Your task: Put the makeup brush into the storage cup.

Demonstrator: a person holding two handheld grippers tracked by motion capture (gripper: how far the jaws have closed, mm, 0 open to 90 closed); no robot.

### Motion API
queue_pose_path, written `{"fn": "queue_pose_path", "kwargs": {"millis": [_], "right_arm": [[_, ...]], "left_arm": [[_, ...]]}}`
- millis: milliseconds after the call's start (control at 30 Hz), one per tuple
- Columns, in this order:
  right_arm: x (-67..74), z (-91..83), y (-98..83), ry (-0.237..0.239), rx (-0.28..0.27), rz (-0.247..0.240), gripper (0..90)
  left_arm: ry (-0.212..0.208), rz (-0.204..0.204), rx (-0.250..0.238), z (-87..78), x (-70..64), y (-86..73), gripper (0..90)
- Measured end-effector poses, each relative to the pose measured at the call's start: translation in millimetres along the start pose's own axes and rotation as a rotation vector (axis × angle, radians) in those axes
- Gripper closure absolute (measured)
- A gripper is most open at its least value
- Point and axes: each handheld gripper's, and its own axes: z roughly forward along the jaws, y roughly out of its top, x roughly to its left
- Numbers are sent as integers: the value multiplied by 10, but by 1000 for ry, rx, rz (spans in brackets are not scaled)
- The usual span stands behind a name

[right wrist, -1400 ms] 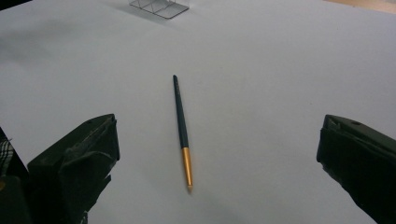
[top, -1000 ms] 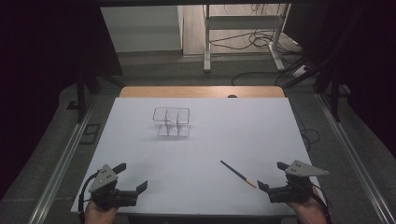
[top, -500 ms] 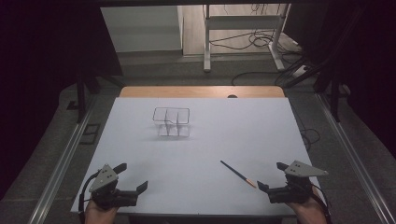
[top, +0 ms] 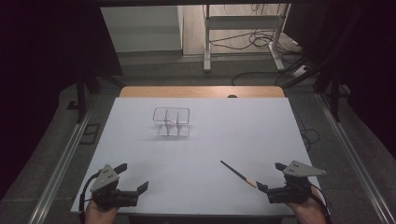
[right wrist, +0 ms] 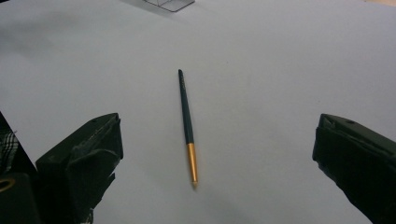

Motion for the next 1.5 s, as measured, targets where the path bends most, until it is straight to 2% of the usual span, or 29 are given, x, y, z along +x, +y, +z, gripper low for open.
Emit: {"fn": "queue_pose_path", "kwargs": {"millis": [367,667,900,1233,1500], "right_arm": [[7,19,12,15,21,8,33],[37,45,66,26,36,-6,28],[41,51,99,22,50,0,23],[32,119,140,25,121,21,14],[44,179,200,7,172,5,0]], "left_arm": [[3,-1,1,-1,0,0,4],[6,0,2,-1,0,0,4],[7,1,5,-3,4,0,4],[9,4,11,4,4,-2,4],[12,1,12,4,7,-3,4]]}}
